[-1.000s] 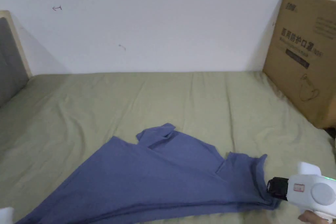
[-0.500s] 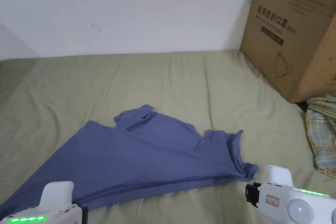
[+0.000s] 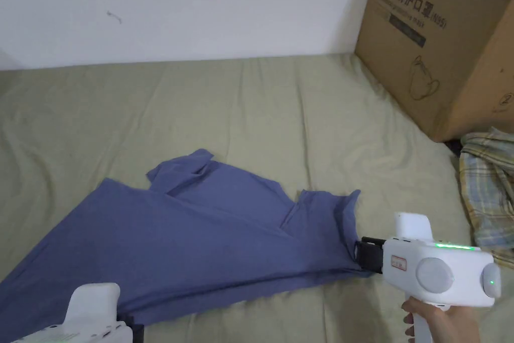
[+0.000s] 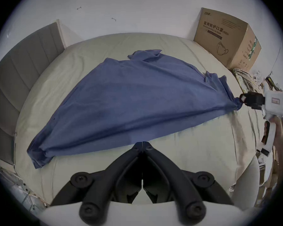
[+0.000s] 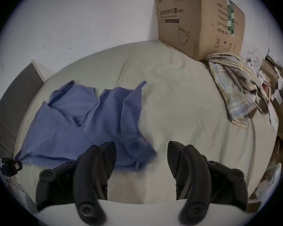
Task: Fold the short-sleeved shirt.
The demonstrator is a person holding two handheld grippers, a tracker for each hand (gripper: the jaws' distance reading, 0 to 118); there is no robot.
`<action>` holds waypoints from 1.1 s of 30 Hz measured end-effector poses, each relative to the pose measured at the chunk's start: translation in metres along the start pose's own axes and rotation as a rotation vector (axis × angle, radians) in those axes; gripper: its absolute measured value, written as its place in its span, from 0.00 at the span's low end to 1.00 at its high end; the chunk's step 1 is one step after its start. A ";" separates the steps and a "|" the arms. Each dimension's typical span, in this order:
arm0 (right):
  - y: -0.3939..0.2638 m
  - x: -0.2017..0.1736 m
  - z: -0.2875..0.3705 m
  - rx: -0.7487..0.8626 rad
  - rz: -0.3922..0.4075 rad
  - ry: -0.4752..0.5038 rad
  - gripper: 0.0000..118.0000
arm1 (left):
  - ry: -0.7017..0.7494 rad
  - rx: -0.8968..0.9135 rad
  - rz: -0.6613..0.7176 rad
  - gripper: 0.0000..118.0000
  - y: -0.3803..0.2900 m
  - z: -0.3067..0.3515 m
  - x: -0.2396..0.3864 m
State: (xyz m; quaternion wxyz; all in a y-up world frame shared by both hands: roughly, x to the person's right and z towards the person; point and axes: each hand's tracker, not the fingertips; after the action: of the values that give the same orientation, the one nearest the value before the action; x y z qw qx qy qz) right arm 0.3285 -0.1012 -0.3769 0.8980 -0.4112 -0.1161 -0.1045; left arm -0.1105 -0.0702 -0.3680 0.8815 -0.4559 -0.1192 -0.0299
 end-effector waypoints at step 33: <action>0.016 -0.028 -0.019 -0.083 0.073 0.000 0.05 | 0.037 0.047 0.069 0.04 0.175 -0.099 -0.079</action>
State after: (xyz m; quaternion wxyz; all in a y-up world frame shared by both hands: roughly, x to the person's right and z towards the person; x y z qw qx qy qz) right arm 0.3087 -0.1033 -0.4085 0.8834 -0.4521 -0.0963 -0.0765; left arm -0.1409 -0.0528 -0.5812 0.8945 -0.4383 -0.0878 -0.0049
